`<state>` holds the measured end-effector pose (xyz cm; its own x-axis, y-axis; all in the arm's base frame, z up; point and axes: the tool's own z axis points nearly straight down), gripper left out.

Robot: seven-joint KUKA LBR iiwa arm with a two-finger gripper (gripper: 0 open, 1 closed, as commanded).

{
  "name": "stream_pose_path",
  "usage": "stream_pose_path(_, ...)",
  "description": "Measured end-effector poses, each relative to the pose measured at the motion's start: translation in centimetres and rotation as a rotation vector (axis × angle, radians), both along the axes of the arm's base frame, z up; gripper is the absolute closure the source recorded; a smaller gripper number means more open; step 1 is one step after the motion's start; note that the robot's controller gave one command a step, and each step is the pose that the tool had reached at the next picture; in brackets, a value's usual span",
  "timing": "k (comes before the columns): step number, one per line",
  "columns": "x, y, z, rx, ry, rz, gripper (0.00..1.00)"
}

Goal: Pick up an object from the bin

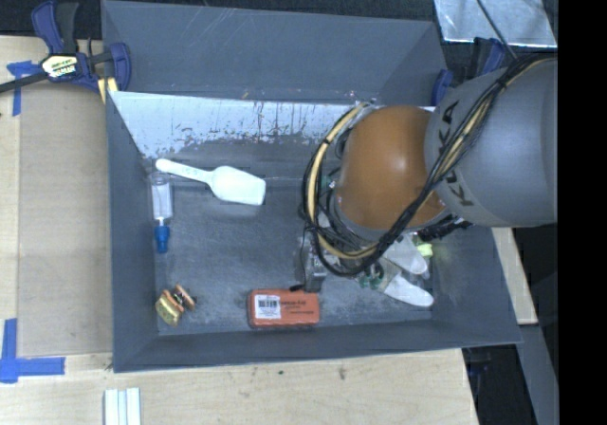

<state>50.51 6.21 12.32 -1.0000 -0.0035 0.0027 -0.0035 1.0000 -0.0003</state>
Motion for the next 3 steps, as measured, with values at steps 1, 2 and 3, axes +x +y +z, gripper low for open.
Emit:
stream_pose_path(1,-1.6,1.7,-5.4,0.0,-0.001,0.055,0.0)
stream_pose_path(2,-1.5,1.7,-5.2,0.0,-0.005,0.054,0.0)
stream_pose_path(3,1.1,-3.4,-5.2,0.005,-0.004,0.02,0.0)
